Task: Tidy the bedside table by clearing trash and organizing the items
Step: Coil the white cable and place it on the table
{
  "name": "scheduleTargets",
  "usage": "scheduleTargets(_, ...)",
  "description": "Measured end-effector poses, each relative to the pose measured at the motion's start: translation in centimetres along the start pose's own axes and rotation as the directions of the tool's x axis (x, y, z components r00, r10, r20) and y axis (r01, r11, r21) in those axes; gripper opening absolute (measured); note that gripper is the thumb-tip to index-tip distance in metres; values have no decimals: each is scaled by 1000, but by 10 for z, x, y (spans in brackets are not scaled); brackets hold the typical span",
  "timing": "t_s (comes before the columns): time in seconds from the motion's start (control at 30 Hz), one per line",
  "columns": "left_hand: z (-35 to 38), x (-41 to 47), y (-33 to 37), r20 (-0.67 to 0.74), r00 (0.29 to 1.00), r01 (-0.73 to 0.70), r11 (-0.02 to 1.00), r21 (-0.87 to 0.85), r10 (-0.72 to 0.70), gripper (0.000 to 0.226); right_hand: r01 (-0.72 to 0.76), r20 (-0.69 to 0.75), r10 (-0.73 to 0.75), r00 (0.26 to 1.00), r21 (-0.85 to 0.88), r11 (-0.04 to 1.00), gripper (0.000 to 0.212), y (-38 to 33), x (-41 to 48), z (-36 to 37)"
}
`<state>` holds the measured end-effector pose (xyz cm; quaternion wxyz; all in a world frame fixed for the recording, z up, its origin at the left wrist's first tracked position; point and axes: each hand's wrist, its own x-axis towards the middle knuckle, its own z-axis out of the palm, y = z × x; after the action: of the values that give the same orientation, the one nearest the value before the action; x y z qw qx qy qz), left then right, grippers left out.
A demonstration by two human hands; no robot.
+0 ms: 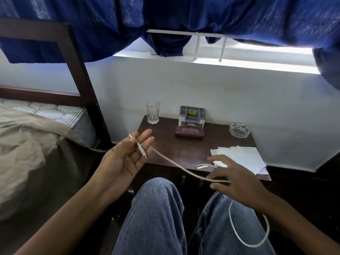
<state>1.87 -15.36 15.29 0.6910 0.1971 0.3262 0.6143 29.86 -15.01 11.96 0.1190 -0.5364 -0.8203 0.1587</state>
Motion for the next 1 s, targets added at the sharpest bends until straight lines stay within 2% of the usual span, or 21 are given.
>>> scheduleTargets(0.1,-4,2,0,-80,990,-110,991,83,116,13,152,32,-154,987,69,986,16,-14,-4,-2)
scheduleTargets(0.17,-6,3,-1,-128,977,-156,978,138,173,11,217,18,-226,974,212,953,15,-24,-5,-6)
scheduleTargets(0.27,-7,2,-3,-160,964,-173,958,227,212,11,117,96,-204,974,560,820,19,-38,-10,-13)
scheduleTargets(0.33,-7,2,-5,-145,955,-193,913,358,259,12,79,120,-204,972,649,757,18,-45,-12,-16)
scheduleTargets(0.4,-11,3,-8,-85,938,-216,756,617,337,13,62,95,-173,980,683,728,13,-48,-12,-18)
scheduleTargets(0.47,-13,2,-14,28,933,-220,509,832,358,15,50,31,-101,994,704,708,10,-47,-12,-18)
scheduleTargets(0.57,-10,-5,-25,166,963,-214,225,951,214,18,72,-75,-28,997,689,721,9,-45,-10,-17)
scheduleTargets(0.67,-8,-11,-32,233,973,-232,65,971,-4,16,93,-178,31,984,647,757,12,-38,-8,-13)
scheduleTargets(0.73,-7,-15,-33,253,951,-241,85,967,-179,16,95,-240,86,967,653,752,17,-34,-7,-12)
scheduleTargets(0.83,-3,-20,-34,281,871,-194,244,950,-402,20,78,-272,138,952,655,752,19,-31,-6,-10)
scheduleTargets(0.9,0,-23,-33,304,834,-151,339,929,-461,29,54,-268,159,950,645,762,17,-29,-4,-9)
scheduleTargets(1.0,6,-23,-30,302,820,-66,443,894,-487,36,31,-260,175,950,634,773,15,-27,-3,-10)
